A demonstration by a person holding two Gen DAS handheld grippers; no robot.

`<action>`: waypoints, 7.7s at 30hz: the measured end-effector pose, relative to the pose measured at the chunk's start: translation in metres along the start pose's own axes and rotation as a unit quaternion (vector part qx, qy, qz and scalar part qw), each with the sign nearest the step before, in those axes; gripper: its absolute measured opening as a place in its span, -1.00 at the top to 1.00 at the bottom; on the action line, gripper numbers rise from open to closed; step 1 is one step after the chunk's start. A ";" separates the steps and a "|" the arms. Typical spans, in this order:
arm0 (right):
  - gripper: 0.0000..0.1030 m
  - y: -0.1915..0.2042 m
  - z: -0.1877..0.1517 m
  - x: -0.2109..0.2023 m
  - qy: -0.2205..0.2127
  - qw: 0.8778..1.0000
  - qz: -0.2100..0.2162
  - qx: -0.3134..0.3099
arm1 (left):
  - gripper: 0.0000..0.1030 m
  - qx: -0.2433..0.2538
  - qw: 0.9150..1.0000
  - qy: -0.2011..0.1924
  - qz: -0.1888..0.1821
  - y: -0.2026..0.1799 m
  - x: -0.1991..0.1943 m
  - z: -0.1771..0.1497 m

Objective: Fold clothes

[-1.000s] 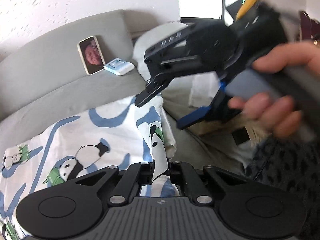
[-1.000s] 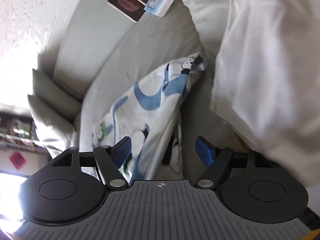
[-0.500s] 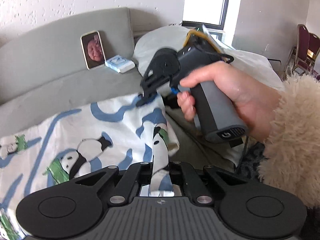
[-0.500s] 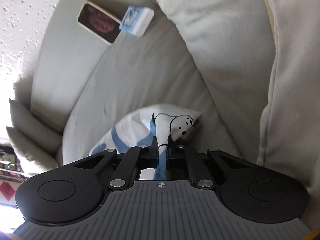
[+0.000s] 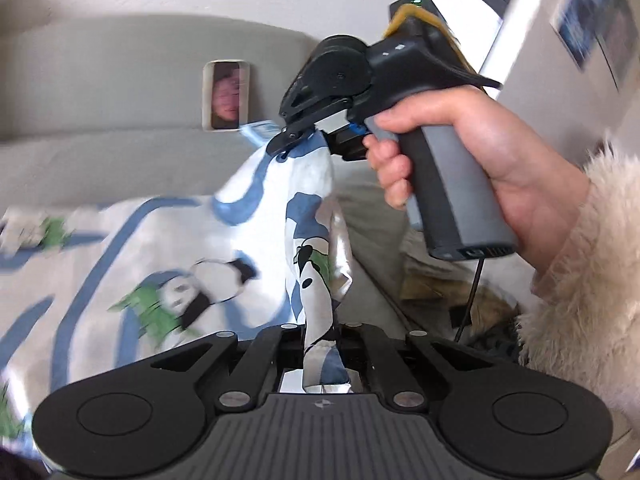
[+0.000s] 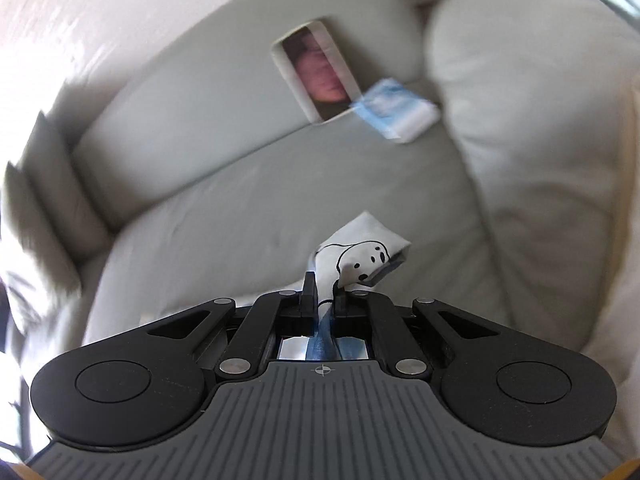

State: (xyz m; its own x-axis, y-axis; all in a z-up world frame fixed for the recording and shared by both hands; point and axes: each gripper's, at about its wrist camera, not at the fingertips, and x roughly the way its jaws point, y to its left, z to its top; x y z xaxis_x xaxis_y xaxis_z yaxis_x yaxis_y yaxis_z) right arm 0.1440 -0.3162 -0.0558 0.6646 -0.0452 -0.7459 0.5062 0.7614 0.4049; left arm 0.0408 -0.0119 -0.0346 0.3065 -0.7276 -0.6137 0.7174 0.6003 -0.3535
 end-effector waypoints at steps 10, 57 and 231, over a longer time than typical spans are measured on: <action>0.90 0.174 -0.049 0.078 0.074 0.979 -0.014 -0.192 | 1.00 -0.177 0.980 -0.048 0.076 0.134 -0.068 -0.029; -0.15 0.005 -0.129 -0.088 0.100 0.991 0.082 -0.018 | 0.18 -0.034 0.974 0.013 0.224 0.178 -0.035 -0.018; -0.71 -0.146 -0.083 -0.348 -0.188 0.970 -0.098 0.117 | -0.83 0.095 0.993 0.016 -0.062 -0.148 -0.020 0.044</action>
State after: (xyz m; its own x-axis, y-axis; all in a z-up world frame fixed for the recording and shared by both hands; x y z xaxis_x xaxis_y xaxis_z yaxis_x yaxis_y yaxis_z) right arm -0.2068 -0.3579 0.1009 0.6744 -0.4404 -0.5926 0.7247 0.5484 0.4172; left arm -0.0439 -0.1005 0.0607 0.1905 -0.7787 -0.5977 0.8546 0.4312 -0.2894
